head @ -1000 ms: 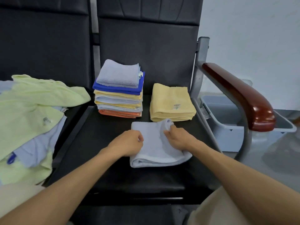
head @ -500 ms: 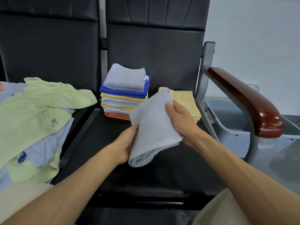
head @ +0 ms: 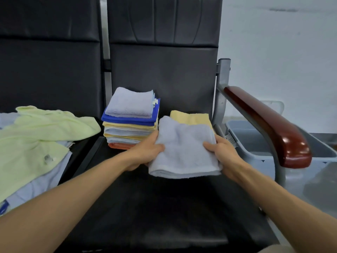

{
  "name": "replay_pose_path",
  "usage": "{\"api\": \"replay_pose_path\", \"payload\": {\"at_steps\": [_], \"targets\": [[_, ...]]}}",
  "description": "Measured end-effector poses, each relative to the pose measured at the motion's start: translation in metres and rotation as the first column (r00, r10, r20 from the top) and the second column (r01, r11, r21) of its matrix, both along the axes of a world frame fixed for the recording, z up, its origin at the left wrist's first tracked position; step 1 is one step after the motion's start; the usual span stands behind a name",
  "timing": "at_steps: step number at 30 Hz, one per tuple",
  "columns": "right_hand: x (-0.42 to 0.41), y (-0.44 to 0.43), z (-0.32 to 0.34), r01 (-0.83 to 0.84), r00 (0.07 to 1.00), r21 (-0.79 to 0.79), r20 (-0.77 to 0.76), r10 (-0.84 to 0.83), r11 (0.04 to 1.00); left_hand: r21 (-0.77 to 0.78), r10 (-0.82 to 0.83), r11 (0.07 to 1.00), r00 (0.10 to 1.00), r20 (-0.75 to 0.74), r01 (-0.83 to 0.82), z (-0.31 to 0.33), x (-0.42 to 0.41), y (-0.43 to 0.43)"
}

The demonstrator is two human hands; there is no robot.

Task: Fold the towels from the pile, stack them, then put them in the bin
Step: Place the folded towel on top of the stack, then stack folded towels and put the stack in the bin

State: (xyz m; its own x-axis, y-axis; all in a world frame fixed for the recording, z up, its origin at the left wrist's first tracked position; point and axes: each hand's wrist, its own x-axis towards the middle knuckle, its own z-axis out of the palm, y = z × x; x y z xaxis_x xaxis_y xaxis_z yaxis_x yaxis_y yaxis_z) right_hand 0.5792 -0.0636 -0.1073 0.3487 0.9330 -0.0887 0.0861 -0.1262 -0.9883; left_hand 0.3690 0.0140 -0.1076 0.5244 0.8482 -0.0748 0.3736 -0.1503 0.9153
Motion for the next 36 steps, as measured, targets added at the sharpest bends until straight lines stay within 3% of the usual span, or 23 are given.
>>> {"api": "replay_pose_path", "payload": {"at_steps": [4,10,17,21,24,28,31,36], "targets": [[0.025,0.037,0.004,0.084,0.992,-0.004,0.091,-0.083,0.996,0.085,0.079,0.993,0.996,-0.041,-0.075,0.005,0.036,0.041],[0.064,0.102,0.018,0.199,0.937,0.123,0.265,-0.226,0.972,0.19,0.228,0.957,0.973,-0.023,-0.22,-0.002,0.092,0.099],[0.08,0.143,-0.022,0.191,0.886,0.034,0.424,-0.187,0.981,0.144,0.291,0.952,0.945,-0.151,-0.27,-0.03,0.115,0.13],[0.077,0.142,-0.032,0.213,0.831,0.038,0.518,-0.202,0.976,0.113,0.325,0.943,0.94,-0.105,-0.314,-0.039,0.114,0.128],[0.07,0.136,-0.032,0.214,0.798,0.039,0.57,-0.197,0.976,0.1,0.305,0.95,0.949,-0.082,-0.296,-0.04,0.106,0.119],[0.054,0.111,-0.027,0.253,0.767,0.076,0.592,-0.248,0.964,0.265,0.252,0.94,0.96,-0.12,-0.214,-0.034,0.082,0.083],[0.036,0.089,-0.021,0.291,0.707,0.127,0.638,-0.303,0.948,0.333,0.274,0.913,0.959,-0.067,-0.237,-0.028,0.053,0.05],[-0.027,0.063,-0.011,0.029,0.692,0.15,0.71,-0.129,0.988,0.333,0.27,0.915,0.958,-0.09,-0.227,-0.013,-0.033,0.013]]}}
